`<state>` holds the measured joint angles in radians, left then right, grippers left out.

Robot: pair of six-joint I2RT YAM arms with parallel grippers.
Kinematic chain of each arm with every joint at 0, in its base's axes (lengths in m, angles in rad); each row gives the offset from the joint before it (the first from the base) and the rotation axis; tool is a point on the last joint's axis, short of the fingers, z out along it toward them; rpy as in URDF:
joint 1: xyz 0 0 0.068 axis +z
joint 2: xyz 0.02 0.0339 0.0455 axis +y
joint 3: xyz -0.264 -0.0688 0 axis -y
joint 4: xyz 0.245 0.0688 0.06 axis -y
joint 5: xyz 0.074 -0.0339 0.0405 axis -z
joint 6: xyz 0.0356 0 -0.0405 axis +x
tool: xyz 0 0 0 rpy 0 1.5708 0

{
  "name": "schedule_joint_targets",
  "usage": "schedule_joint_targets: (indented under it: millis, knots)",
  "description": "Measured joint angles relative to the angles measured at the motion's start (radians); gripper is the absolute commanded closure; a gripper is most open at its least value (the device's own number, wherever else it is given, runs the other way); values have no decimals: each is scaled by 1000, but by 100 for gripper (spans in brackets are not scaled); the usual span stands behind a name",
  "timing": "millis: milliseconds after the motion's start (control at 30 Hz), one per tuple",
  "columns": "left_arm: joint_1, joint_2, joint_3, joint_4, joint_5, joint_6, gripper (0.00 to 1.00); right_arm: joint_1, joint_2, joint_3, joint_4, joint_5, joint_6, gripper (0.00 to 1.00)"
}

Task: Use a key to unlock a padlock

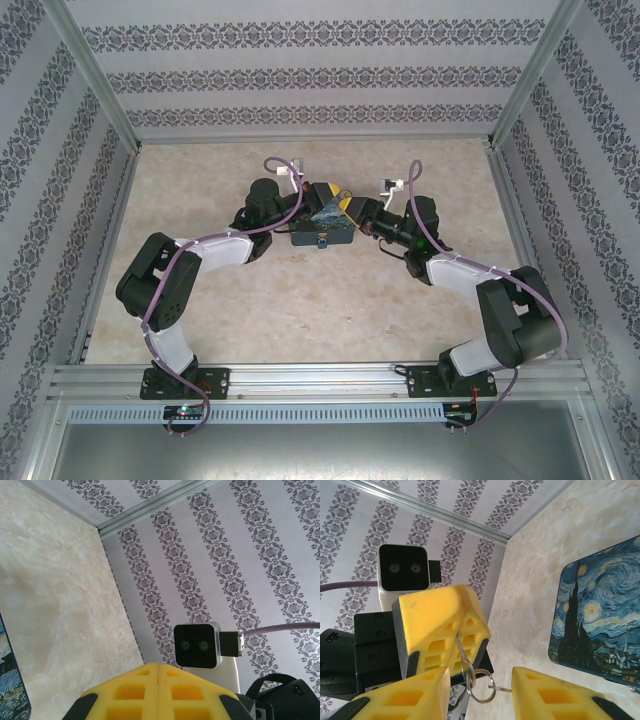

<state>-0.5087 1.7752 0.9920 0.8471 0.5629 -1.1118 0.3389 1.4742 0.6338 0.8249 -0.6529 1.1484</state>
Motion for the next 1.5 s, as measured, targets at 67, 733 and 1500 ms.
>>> schedule_joint_targets:
  millis: [67, 733, 1500]
  knots:
    - [0, 0, 0, 0, 0, -1, 100, 6, 10, 8, 11, 0, 5, 65]
    - [0, 0, -3, -10, -18, -5, 85, 26, 48, 25, 65, -4, 30, 100]
    - [32, -89, 276, -917, 40, -66, 37, 242, -128, 222, -809, 419, -720, 100]
